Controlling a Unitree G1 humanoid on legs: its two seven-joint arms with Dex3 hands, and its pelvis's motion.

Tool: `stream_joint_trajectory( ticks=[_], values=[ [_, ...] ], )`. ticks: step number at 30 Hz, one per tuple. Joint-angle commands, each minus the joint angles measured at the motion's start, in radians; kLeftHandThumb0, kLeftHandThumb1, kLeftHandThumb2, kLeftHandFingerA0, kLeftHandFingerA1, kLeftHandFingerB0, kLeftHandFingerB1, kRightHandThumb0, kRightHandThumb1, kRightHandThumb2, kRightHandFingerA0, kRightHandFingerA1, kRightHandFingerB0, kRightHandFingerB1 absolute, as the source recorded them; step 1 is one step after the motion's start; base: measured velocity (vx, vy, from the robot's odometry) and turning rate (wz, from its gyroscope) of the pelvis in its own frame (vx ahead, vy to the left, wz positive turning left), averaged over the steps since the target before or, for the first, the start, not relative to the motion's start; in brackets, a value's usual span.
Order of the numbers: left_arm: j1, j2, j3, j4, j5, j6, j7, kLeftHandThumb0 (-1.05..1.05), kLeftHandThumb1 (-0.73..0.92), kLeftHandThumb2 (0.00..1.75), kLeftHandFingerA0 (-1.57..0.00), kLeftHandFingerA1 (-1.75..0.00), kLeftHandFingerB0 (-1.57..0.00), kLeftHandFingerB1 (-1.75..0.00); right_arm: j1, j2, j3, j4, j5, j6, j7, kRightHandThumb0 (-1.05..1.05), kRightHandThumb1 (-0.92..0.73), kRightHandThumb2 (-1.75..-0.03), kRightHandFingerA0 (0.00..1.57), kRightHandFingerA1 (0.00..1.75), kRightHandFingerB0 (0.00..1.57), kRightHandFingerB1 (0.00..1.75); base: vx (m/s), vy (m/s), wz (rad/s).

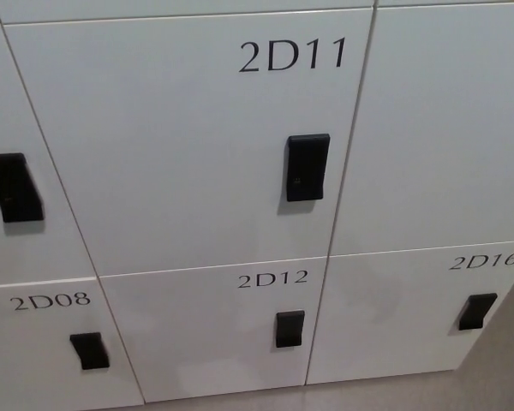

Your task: The robot uses its left hand to push the door of an open cabinet towards the right and closes it

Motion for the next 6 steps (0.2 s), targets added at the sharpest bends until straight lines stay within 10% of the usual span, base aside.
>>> stream_joint_trajectory(
  ticks=[1,6],
  values=[
    [-0.023,-0.011,0.008,0.024,-0.021,0.011,-0.017,-0.63,0.81,0.65,-0.50,-0.36,-0.40,-0.34,-0.017,-0.015,-0.010,0.003,0.014,-0.010,0.007,-0.54,-0.67,-0.97,0.33,0.53,0.24,0.47,0.00,0.000,0.00],
    [-0.022,-0.010,0.015,0.026,-0.031,-0.001,-0.029,-0.65,0.83,0.66,-0.48,-0.36,-0.37,-0.33,-0.014,-0.011,-0.013,0.006,0.016,-0.016,0.003,-0.53,-0.67,-0.97,0.34,0.54,0.26,0.48,0.00,0.000,0.00]
  ],
)
